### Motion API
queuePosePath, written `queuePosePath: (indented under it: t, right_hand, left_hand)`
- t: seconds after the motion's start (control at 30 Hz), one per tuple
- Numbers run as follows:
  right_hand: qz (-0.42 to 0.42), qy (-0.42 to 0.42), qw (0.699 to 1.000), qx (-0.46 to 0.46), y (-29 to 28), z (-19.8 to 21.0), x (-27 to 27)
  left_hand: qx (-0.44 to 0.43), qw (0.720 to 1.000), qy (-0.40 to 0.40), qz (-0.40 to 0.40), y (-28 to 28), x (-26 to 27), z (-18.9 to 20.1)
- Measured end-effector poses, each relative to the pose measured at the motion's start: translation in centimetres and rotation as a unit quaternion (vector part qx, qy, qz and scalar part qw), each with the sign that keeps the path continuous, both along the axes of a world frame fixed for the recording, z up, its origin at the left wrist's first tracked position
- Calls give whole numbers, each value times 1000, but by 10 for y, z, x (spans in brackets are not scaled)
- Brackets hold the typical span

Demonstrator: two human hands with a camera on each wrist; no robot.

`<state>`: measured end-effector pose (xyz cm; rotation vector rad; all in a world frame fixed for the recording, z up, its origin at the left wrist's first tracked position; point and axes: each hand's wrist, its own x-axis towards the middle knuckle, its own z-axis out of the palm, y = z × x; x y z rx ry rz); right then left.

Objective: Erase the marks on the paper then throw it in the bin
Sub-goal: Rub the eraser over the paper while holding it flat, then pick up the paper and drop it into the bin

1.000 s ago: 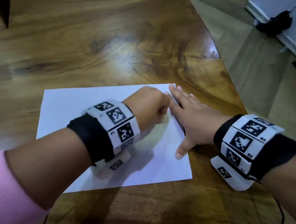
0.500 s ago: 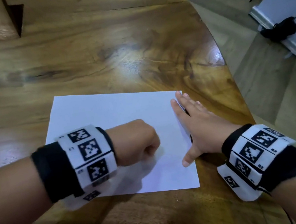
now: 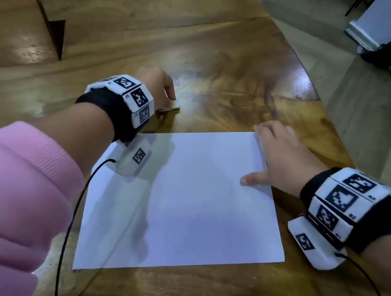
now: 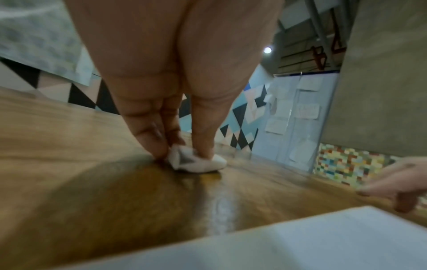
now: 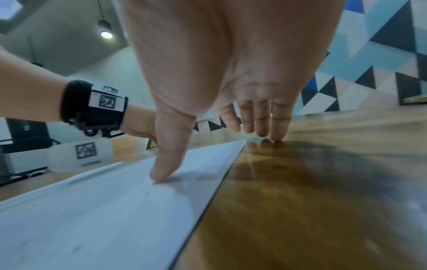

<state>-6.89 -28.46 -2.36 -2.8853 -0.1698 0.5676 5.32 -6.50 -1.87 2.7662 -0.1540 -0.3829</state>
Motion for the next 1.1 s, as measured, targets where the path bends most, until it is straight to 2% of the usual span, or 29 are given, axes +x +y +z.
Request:
queuePosePath:
  t: [0.27,0.57,0.7,0.87,1.1]
  right_hand:
    - [-23,29,999,-21,7,-2,23]
    - [-16,64,998,-4,10,-1,21]
    - [-52,56,994,73,7,-1,19]
    - [-53,38,988,137,-1,-4,26]
    - [-73,106,966,223,-12,-4,33]
  left_hand:
    - [-4,998,-41,49,16,-7,2]
    - [-21,996,-24,80,54,-79,-5]
    - [-38,995,-12,94,66,-111,-10]
    - [-64,990,-18,124,88,-143,-13]
    - [-77,986,-9,150,117,-186,-16]
